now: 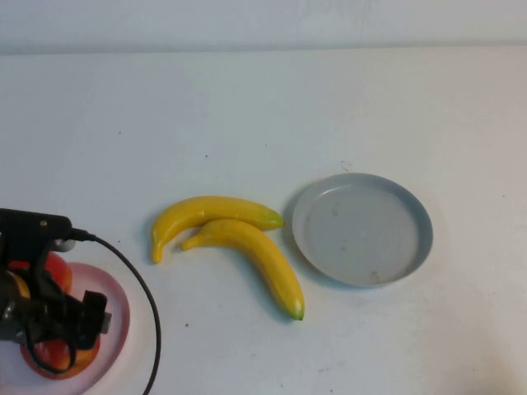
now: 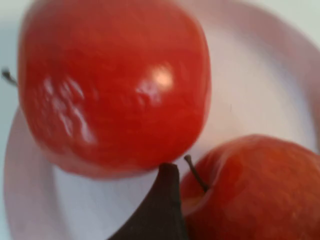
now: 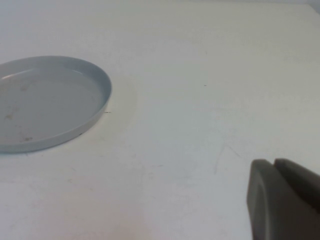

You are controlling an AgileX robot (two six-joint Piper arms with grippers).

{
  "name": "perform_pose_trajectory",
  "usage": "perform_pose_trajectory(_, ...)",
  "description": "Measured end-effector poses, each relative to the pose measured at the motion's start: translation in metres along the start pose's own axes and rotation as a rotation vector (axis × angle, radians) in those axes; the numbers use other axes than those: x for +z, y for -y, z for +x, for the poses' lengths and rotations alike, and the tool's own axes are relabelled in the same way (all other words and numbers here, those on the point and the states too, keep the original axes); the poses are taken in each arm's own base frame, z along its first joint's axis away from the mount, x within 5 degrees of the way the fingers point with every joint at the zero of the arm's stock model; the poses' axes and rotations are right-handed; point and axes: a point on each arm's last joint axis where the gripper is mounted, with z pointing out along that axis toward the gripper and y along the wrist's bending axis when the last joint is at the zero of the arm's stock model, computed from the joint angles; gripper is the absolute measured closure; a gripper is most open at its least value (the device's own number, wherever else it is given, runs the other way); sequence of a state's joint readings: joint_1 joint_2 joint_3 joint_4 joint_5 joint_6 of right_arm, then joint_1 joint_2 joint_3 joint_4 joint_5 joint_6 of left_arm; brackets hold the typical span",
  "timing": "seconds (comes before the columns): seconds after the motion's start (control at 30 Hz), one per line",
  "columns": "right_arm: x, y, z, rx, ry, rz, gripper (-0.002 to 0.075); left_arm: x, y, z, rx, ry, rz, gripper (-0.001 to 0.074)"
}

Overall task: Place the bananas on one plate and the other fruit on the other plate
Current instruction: Put one type of fruit in the left plate

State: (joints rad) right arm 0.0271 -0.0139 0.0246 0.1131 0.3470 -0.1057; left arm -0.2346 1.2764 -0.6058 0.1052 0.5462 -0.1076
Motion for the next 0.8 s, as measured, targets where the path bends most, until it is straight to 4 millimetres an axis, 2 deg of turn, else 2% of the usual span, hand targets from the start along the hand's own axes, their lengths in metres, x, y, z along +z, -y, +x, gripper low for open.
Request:
perform_pose_trajectory(0.33,0.0,0.0,0.0,0.0,0.0,0.0,0.0743,0.0,0.003,-0.025,0.018,0.266,0.029,0.0065)
perform_pose_trajectory(0.5,0.0,0.0,0.0,0.0,0.0,0.0,0.0743,-0.003,0.003,-0.025,0.013,0.273,0.03,0.0065)
perform_pose_trajectory(0.67,0.0,0.0,0.0,0.0,0.0,0.0,0.0743,-0.018,0.002,-0.022,0.0,0.295,0.032,0.0065)
perform_pose_trajectory(0.8,0.0,0.0,0.0,0.0,0.0,0.0,0.0743,-0.044,0.002,-0.019,-0.066,0.378,0.067,0.0065)
